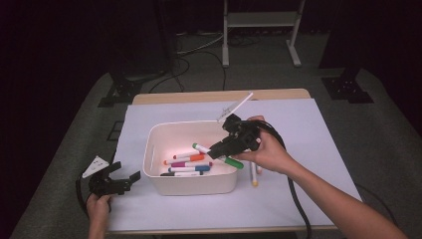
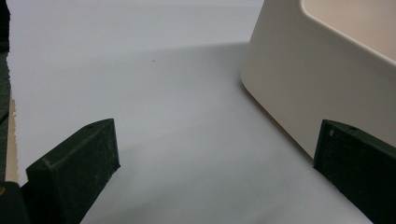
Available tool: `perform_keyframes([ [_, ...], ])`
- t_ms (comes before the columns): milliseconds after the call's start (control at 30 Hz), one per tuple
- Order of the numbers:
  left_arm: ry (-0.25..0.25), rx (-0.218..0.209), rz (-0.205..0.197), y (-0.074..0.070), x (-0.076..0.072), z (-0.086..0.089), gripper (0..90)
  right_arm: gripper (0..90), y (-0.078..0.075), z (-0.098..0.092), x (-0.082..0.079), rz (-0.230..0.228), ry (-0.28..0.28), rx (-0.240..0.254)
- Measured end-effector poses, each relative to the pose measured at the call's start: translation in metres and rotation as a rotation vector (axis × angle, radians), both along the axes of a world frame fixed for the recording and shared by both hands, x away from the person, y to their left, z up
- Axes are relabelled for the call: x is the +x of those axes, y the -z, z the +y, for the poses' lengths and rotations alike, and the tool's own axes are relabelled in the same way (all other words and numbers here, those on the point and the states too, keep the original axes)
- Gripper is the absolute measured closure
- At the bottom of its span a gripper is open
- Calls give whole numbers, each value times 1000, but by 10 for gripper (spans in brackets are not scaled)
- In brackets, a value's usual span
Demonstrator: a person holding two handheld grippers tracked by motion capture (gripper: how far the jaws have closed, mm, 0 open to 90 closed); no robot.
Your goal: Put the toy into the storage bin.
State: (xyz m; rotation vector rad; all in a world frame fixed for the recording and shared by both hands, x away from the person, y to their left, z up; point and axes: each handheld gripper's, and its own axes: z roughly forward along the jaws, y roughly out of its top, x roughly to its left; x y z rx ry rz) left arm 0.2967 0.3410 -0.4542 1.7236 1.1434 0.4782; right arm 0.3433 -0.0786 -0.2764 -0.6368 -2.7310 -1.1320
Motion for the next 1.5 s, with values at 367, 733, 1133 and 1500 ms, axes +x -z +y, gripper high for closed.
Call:
perform_keyframes([
  [367,1,-1,1,0,0,0,0,758,7,29,7,9,-69,-17],
  [733,1,-4,1,0,0,0,0,758,20,51,17,28,-118,-29],
  [1133,3,-4,2,0,0,0,0,758,41,75,26,42,-163,-63],
  [1500,3,-6,1,0,0,0,0,757,56,95,31,60,-209,-102],
])
